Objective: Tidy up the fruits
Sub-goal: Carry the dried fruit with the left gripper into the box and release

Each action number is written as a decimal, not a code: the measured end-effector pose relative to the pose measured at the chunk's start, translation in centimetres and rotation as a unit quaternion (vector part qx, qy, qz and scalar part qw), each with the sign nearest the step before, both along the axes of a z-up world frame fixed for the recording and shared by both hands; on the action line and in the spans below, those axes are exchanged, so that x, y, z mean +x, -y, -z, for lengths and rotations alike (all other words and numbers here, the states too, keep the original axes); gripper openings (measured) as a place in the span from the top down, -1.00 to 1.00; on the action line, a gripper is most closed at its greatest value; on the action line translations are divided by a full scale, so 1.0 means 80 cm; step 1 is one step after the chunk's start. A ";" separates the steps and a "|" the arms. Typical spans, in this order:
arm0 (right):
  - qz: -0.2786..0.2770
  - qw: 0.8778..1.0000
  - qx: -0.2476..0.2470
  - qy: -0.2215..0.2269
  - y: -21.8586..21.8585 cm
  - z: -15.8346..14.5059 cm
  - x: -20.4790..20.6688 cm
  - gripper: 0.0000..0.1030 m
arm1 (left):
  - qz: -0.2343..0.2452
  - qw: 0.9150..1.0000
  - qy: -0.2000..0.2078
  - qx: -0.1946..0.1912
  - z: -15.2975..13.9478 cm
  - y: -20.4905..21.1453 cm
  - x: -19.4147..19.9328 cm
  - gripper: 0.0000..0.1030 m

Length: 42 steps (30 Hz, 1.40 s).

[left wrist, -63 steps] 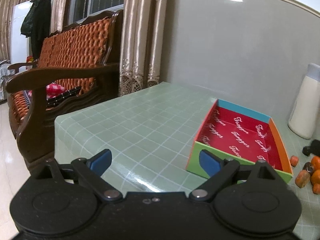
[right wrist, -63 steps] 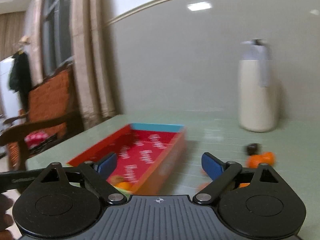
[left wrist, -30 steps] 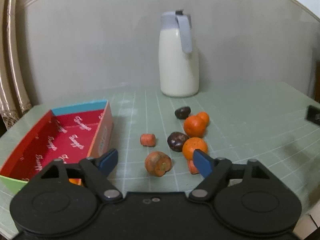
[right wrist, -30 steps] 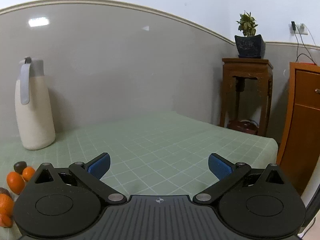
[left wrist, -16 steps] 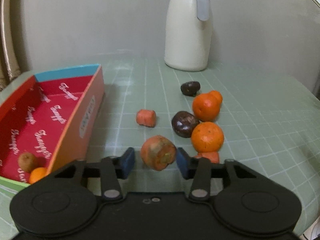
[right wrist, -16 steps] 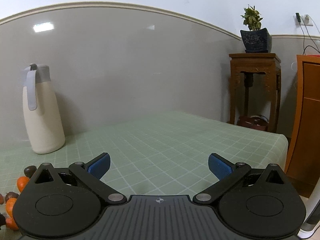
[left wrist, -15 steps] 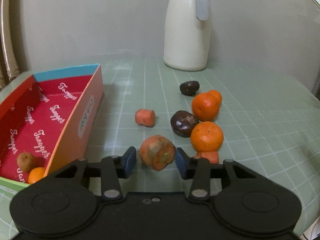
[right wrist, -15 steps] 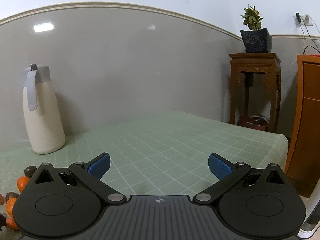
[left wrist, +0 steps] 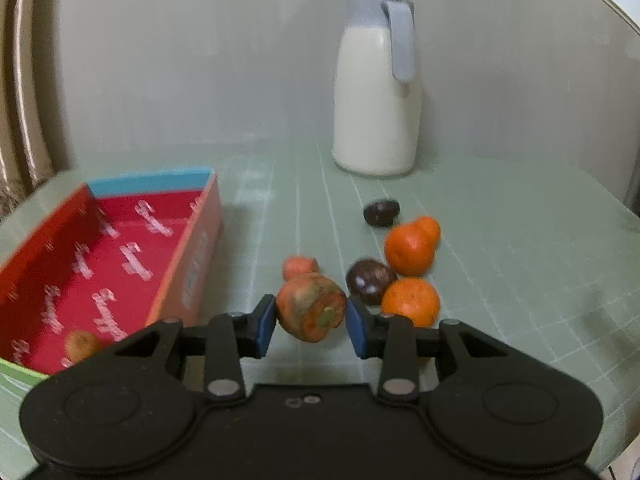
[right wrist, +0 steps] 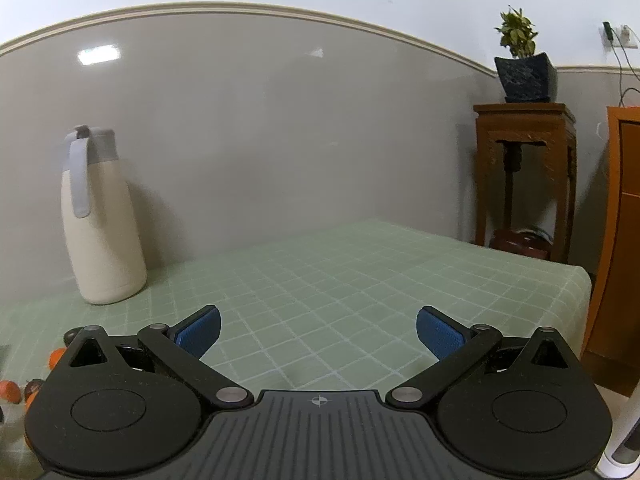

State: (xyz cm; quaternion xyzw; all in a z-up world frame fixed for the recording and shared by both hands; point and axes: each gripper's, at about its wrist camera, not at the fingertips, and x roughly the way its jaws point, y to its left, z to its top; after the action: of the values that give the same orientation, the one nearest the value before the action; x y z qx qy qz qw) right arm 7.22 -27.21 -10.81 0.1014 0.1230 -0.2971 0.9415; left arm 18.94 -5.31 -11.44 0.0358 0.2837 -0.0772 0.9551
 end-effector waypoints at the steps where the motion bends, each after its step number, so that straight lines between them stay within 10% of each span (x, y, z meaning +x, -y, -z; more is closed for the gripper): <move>1: -0.004 1.000 -0.003 0.000 -0.002 0.000 0.000 -1.00 | -0.003 1.000 0.006 0.000 -0.005 -0.002 -0.002 0.45; 14: -0.038 0.999 -0.021 0.001 -0.028 0.002 0.005 -1.00 | -0.091 0.992 0.079 0.037 -0.045 -0.061 -0.026 0.45; 27: -0.087 0.996 -0.034 0.001 -0.056 0.004 0.012 -1.00 | -0.203 0.977 0.025 0.050 -0.024 -0.144 -0.004 0.40; 31: -0.113 0.993 -0.030 0.003 -0.063 0.006 0.014 -1.00 | -0.228 0.973 0.007 0.042 -0.024 -0.160 -0.006 0.18; 33: -0.129 0.991 -0.023 0.003 -0.066 0.006 0.017 -1.00 | -0.236 0.971 0.011 0.028 -0.027 -0.164 -0.013 -0.35; 42: -0.217 0.975 0.042 -0.005 -0.087 0.011 0.034 -1.00 | -0.246 0.967 0.061 0.006 -0.048 -0.181 -0.065 -0.67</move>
State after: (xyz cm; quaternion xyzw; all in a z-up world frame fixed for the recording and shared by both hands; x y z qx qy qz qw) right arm 9.95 -20.27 -11.69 0.1104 0.1596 -0.0806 0.9777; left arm 13.77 9.20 -7.59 -0.0248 0.2254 0.1638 0.9601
